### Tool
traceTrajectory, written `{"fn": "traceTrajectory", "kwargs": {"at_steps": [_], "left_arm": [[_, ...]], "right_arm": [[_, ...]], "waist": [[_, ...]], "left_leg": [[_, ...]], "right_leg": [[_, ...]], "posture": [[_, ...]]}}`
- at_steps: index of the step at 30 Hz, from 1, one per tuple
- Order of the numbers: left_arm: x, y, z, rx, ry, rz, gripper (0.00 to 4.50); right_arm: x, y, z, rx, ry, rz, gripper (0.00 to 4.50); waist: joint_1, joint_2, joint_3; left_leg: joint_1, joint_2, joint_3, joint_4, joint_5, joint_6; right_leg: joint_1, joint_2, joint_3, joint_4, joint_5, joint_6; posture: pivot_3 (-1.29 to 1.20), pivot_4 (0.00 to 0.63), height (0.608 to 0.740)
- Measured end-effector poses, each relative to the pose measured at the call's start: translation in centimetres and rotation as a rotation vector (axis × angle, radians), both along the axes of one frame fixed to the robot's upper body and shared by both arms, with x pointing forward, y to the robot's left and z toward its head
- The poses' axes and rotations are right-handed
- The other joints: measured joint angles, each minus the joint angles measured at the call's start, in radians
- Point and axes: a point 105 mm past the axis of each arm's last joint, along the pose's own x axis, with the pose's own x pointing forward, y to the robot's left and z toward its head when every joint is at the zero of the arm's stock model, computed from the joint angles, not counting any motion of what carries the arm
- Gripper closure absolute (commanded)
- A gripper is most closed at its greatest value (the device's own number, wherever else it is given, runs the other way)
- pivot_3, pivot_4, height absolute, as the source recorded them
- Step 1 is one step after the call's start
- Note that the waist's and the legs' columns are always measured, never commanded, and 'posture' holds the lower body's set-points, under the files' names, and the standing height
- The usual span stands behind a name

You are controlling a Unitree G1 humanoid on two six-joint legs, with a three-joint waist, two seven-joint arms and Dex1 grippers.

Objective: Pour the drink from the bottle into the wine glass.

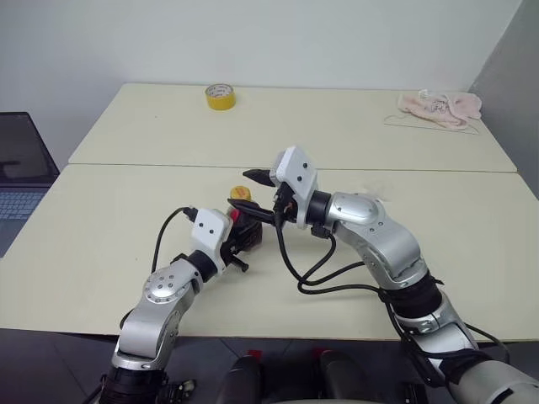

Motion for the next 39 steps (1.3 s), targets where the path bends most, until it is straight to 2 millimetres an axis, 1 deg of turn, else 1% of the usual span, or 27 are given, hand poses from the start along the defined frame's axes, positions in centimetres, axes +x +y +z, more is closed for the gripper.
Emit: {"fn": "traceTrajectory", "kwargs": {"at_steps": [5, 8, 10, 12, 18, 21, 24, 26, 27, 32, 34, 36, 39], "left_arm": [[0.0, 0.1, -0.1, 0.002, 0.005, 0.000, 3.76], [-0.1, 0.3, -0.5, 0.005, 0.015, 0.005, 3.76], [-0.2, 0.3, -0.6, 0.005, 0.020, 0.006, 3.76], [-0.2, 0.3, -0.6, 0.005, 0.021, 0.006, 3.76], [-0.2, 0.3, -0.6, 0.006, 0.018, 0.005, 3.76], [-0.2, 0.5, -0.5, 0.007, 0.016, 0.011, 3.76], [0.0, 1.4, -0.3, 0.012, 0.009, 0.041, 3.76], [0.1, 1.9, -0.3, 0.013, 0.009, 0.057, 3.76], [0.2, 2.0, -0.3, 0.012, 0.007, 0.062, 3.76], [0.3, 2.6, -0.3, 0.003, 0.003, 0.078, 3.76], [0.5, 3.2, -0.7, -0.005, 0.016, 0.090, 3.76], [0.8, 4.0, -0.7, -0.025, 0.012, 0.117, 3.76], [2.0, 4.9, -0.3, -0.086, 0.000, 0.161, 3.76]], "right_arm": [[0.0, -0.8, 0.4, 0.004, -0.008, -0.010, 1.52], [0.9, -2.4, 0.7, 0.011, -0.012, -0.067, 1.52], [1.1, -2.9, 0.2, 0.004, 0.005, -0.083, 1.52], [1.0, -3.0, -0.2, 0.002, 0.023, -0.079, 1.52], [0.2, -2.6, 0.2, 0.023, 0.030, -0.041, 1.52], [0.3, -2.9, -0.1, 0.013, 0.037, -0.051, 1.52], [0.8, -3.9, -1.2, -0.023, 0.047, -0.095, 0.92], [1.0, -4.3, -1.6, -0.039, 0.049, -0.114, 0.25], [1.1, -4.4, -1.8, -0.045, 0.046, -0.120, 0.00], [0.6, -4.9, -3.0, -0.136, -0.020, -0.100, 0.00], [0.0, -5.5, -4.0, -0.206, -0.049, -0.065, 0.00], [-0.8, -6.0, -5.1, -0.240, -0.039, -0.029, 0.00], [-2.1, -6.1, -5.6, -0.249, -0.029, 0.022, 0.00]], "waist": [[0.000, 0.000, 0.000], [0.000, 0.000, 0.000], [0.000, 0.000, 0.000], [-0.001, 0.000, 0.000], [-0.001, 0.000, 0.000], [0.000, 0.000, 0.000], [0.000, 0.000, 0.000], [-0.001, 0.000, 0.000], [-0.001, 0.000, 0.000], [0.000, 0.000, 0.000], [0.001, 0.000, 0.000], [0.001, 0.000, 0.000], [0.002, 0.000, 0.000]], "left_leg": [[0.000, 0.000, 0.000, 0.000, 0.000, 0.000], [0.000, 0.000, 0.000, 0.000, 0.000, 0.000], [0.000, 0.000, 0.000, 0.000, 0.000, 0.000], [0.000, 0.000, 0.000, 0.000, 0.000, 0.000], [0.000, 0.000, 0.000, 0.000, 0.000, 0.000], [0.000, 0.000, 0.000, 0.000, 0.000, 0.000], [0.000, 0.000, 0.000, 0.000, 0.000, 0.000], [0.000, 0.000, 0.000, 0.000, 0.000, 0.000], [0.000, 0.000, 0.000, 0.000, 0.000, 0.000], [0.000, 0.000, 0.000, 0.000, 0.000, 0.000], [0.000, 0.000, 0.000, 0.000, 0.000, 0.000], [0.000, 0.000, 0.000, 0.000, 0.000, 0.000], [0.000, 0.000, -0.001, 0.001, 0.000, 0.000]], "right_leg": [[0.000, 0.000, 0.000, 0.000, 0.000, 0.000], [0.000, 0.000, 0.000, 0.000, 0.000, 0.000], [0.000, 0.000, 0.000, 0.000, 0.000, 0.000], [0.000, 0.000, 0.000, 0.000, 0.000, 0.000], [0.000, 0.000, 0.000, 0.000, 0.000, 0.000], [0.000, 0.000, 0.000, 0.000, 0.000, 0.000], [0.000, 0.000, 0.000, 0.000, 0.000, 0.000], [0.000, 0.000, 0.000, 0.000, 0.000, 0.000], [0.000, 0.000, 0.000, 0.000, 0.000, 0.000], [0.000, 0.000, 0.000, 0.000, 0.000, 0.000], [0.001, 0.000, 0.000, 0.000, 0.000, 0.000], [0.001, 0.000, -0.001, -0.001, 0.000, 0.000], [0.001, 0.000, -0.001, 0.000, 0.000, 0.000]], "posture": [[0.00, 0.150, 0.740], [0.00, 0.150, 0.740], [0.00, 0.150, 0.740], [0.00, 0.150, 0.740], [0.00, 0.150, 0.740], [0.00, 0.150, 0.740], [0.00, 0.150, 0.740], [0.00, 0.150, 0.740], [0.00, 0.150, 0.740], [0.00, 0.150, 0.740], [0.00, 0.150, 0.740], [0.00, 0.150, 0.740], [0.00, 0.150, 0.740]]}}
